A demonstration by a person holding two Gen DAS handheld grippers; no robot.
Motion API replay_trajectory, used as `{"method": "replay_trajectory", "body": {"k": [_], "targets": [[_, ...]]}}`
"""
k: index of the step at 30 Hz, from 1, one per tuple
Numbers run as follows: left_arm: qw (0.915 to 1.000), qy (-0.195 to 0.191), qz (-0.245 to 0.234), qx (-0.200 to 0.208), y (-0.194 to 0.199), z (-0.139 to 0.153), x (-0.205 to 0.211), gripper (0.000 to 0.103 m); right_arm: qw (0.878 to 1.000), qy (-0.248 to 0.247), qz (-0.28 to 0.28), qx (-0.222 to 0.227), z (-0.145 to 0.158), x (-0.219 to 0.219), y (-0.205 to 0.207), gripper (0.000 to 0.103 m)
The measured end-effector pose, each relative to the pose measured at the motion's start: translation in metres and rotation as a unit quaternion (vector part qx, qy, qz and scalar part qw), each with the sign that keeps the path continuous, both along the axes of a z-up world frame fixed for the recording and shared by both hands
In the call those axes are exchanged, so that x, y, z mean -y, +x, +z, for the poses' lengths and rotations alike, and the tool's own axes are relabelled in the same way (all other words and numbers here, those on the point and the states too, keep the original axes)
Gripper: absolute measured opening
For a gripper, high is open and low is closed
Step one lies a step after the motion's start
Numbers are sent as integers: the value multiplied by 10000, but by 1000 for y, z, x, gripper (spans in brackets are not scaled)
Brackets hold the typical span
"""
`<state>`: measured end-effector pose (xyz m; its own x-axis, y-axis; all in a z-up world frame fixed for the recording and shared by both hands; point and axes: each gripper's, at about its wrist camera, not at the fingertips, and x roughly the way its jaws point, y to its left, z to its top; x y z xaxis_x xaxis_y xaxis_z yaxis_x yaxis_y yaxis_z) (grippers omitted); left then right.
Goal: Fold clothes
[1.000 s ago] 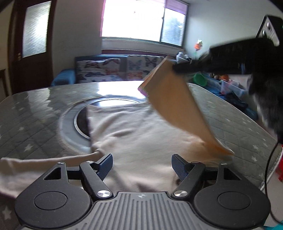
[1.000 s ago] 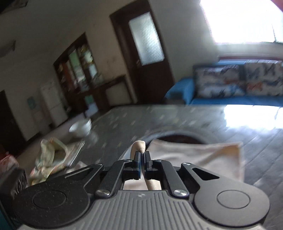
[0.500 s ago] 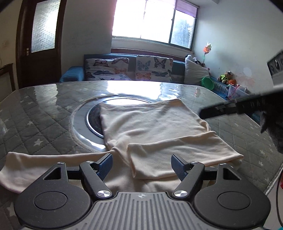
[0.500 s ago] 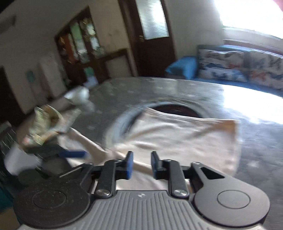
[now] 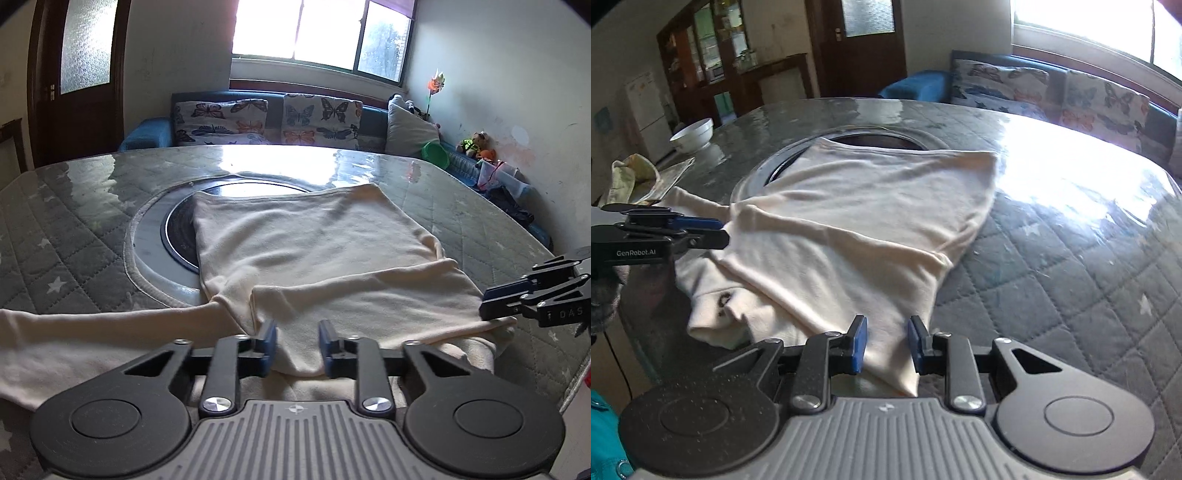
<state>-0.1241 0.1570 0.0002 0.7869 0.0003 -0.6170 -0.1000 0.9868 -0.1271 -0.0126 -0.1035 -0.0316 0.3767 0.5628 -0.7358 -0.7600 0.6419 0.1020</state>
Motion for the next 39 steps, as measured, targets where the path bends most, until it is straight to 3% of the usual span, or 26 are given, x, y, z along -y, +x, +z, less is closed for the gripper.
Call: {"method": "replay_trajectory", "body": {"k": [4, 6, 7, 14, 17, 19, 20, 28, 33, 39], "targets": [[10000, 44, 25, 12, 1, 2, 1, 21, 9996, 184, -52, 189, 10, 1, 15, 26], [10000, 73, 38, 8, 2, 3, 1, 21, 9991, 128, 186, 347, 9, -9, 24, 39], [10000, 79, 42, -3, 2, 2, 1, 21, 9985, 97, 310, 430, 9, -15, 28, 40], [9998, 122, 124, -116, 4, 1, 0, 21, 9911, -322, 1159, 578, -5, -39, 50, 40], [9997, 146, 136, -152, 7, 0, 0, 21, 9891, -376, 1358, 419, -8, -41, 59, 35], [9997, 163, 125, -164, 9, 1, 1, 22, 9894, -370, 1372, 296, -6, -39, 64, 18], [9996, 171, 119, -171, 10, 1, 2, 22, 9897, -344, 1372, 235, -4, -36, 66, 4], [9994, 281, 57, -180, 16, 2, 5, 22, 9915, -421, 1168, 389, 5, -11, 68, 4], [9994, 308, -9, -137, 17, 4, 7, 23, 9956, -48, 848, 407, 6, -2, 67, 16], [9995, 240, -225, -15, 15, 6, 16, 23, 9920, 201, 1169, 429, 16, -4, 30, 16]]}}
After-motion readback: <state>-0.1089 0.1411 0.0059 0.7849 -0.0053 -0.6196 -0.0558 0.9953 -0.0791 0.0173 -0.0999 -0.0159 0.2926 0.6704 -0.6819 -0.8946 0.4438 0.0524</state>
